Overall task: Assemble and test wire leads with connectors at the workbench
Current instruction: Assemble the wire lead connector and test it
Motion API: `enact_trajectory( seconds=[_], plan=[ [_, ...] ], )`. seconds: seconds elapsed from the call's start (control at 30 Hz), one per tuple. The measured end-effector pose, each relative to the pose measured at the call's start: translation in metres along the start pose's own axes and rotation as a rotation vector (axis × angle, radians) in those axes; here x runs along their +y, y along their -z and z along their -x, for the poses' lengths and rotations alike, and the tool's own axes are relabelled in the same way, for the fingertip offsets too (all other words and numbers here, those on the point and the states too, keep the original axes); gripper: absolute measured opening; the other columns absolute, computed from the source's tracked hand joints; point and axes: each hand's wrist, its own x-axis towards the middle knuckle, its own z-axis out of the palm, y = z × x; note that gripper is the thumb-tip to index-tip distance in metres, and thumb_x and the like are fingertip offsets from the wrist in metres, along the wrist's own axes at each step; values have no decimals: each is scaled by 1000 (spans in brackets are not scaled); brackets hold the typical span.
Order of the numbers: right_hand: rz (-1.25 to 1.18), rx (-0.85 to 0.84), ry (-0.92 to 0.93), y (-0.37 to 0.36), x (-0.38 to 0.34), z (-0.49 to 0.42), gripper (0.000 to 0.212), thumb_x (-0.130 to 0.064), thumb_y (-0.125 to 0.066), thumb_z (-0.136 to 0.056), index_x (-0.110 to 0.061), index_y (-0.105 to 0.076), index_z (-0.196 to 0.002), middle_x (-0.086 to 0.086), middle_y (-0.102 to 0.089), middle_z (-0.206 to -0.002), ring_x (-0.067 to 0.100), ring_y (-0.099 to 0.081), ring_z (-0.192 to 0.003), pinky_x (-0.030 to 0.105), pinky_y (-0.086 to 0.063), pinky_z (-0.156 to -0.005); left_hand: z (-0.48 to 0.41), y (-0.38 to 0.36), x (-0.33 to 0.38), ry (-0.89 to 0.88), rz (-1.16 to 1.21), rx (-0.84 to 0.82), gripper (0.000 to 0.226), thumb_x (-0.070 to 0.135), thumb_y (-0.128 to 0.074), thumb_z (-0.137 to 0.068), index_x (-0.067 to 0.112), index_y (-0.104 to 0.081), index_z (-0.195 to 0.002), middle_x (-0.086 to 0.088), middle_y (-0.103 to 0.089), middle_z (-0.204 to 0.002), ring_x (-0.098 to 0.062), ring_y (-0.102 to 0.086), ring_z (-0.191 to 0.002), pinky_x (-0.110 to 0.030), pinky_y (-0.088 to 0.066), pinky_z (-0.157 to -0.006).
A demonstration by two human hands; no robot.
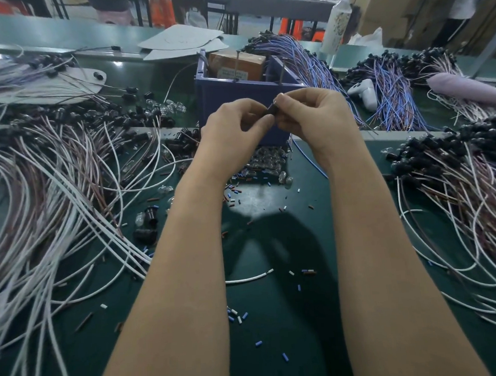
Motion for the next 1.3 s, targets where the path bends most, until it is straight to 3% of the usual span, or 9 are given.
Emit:
enact_trajectory(
  seconds=[0.23,0.47,0.57,0.67,0.77,0.9,1.0,1.17,1.3],
  plan=[
    [-62,-18,-23,-3,2,-3,13,-5,-63,-89,-7,-61,-76,7,-64,-72,11,-62,-63,18,-54,-64,-5,-1,1,-79,-65,89,18,17,-59,-92,12,-69,-105,7,-63,-82,-4,-56,-75,0,-37,-64],
    [24,-4,-14,-9,5,-5,12,-8,-63,-90,-10,-60,-78,8,-65,-77,15,-65,-69,24,-57,-70,-5,-1,5,-37,-162,66,23,21,-56,-93,17,-67,-113,0,-70,-105,-19,-61,-103,-34,-45,-96],
    [135,7,23,-9,7,-6,12,-10,-66,-88,-12,-57,-79,12,-67,-81,21,-67,-73,34,-59,-75,-7,-7,10,37,-267,107,23,27,-56,-92,23,-65,-113,-3,-62,-113,-23,-56,-108,-39,-43,-98],
    [39,114,12,-4,8,-7,11,-8,-62,-90,-12,-56,-81,8,-64,-76,13,-65,-62,28,-57,-69,-9,-8,13,96,-233,185,23,37,-57,-93,14,-62,-91,-2,-61,-90,-19,-57,-83,-27,-43,-75],
    [-103,148,-59,3,8,-8,13,-9,-59,-93,-12,-57,-80,5,-62,-72,7,-60,-53,20,-53,-59,-11,-13,14,322,33,-17,56,52,-37,-97,7,-62,-75,1,-58,-58,-11,-52,-47,-23,-39,-52],
    [-80,-23,-192,13,8,-4,18,-10,-58,-93,-9,-54,-75,6,-52,-62,9,-47,-46,15,-41,-45,-11,-13,9,602,896,23,43,43,-29,-102,10,-48,-84,1,-49,-54,-4,-32,-33,-14,-25,-38],
    [-51,-223,-263,26,5,1,16,-6,-57,-91,-9,-59,-75,4,-49,-58,9,-46,-45,14,-39,-42,-11,-1,-6,580,1177,253,33,34,-33,-104,13,-48,-83,6,-40,-53,-3,-28,-37,-14,-20,-38],
    [285,-638,-336,28,7,11,21,-6,-55,-91,-16,-69,-79,0,-63,-62,9,-59,-54,19,-51,-57,-9,17,-12,420,997,455,32,26,-40,-102,15,-50,-74,11,-38,-42,-1,-31,-36,-15,-25,-39],
    [451,-637,-248,16,6,10,20,-31,-52,-95,-24,-70,-92,1,-74,-90,14,-68,-84,31,-52,-84,-7,21,-5,266,610,127,33,26,-44,-101,15,-54,-71,12,-40,-45,-3,-35,-41,-18,-31,-45]
  ],
)
